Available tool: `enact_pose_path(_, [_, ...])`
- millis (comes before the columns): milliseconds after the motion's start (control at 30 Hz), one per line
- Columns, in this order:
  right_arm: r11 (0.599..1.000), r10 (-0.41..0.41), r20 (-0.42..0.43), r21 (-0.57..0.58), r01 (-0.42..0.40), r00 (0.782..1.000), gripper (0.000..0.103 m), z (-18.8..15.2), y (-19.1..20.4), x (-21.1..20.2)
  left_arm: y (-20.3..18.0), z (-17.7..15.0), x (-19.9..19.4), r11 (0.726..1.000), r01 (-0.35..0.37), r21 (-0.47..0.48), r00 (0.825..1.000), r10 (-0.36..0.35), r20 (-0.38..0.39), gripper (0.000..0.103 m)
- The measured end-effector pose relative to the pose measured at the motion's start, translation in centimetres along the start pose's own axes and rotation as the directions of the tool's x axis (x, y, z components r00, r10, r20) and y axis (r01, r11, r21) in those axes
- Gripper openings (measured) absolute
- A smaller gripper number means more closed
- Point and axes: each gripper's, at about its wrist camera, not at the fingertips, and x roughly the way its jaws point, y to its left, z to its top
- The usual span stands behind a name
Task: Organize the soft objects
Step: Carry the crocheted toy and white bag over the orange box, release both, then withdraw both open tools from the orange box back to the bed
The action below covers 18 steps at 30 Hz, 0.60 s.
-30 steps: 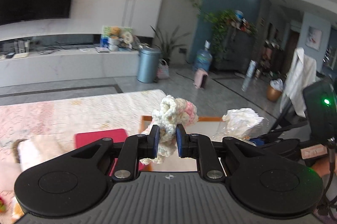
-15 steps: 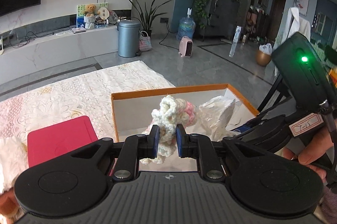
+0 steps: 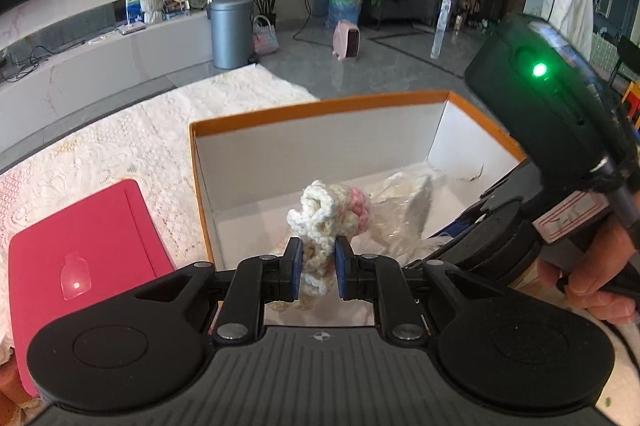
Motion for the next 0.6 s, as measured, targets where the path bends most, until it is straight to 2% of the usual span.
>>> enact_pose_path(133, [1.000,0.006,0.001,-0.022,-0.006,1.000,0.051,0.5,0.3,0.3,0.3,-0.1,0.6,1.000,-0.019,-0.024,0.998,0.017,-0.056,0.021])
enact_pose_path(300, [0.998,0.004,0.013,-0.058,-0.003,1.000,0.053,0.3,0.5,0.1,0.5,0.0,0.0,0.998,-0.035,-0.043,0.999,0.033,-0.039,0.025])
enact_pose_path(400, [0.999,0.006,0.022,-0.052,-0.005,1.000,0.055,0.2,0.3,-0.3,0.8,0.2,-0.4,0.998,-0.030,-0.057,0.999,0.029,-0.027,0.032])
enact_pose_path(533, [0.999,-0.003,0.054,-0.049,0.006,0.999,0.065,-0.1,0.3,-1.7,1.0,0.5,-1.9,0.996,-0.027,-0.083,1.000,0.027,0.003,0.050])
enact_pose_path(600, [0.999,-0.007,0.066,-0.041,0.010,0.998,0.068,-0.1,0.1,-2.4,1.1,0.7,-2.7,0.996,-0.018,-0.092,1.000,0.020,0.023,0.054])
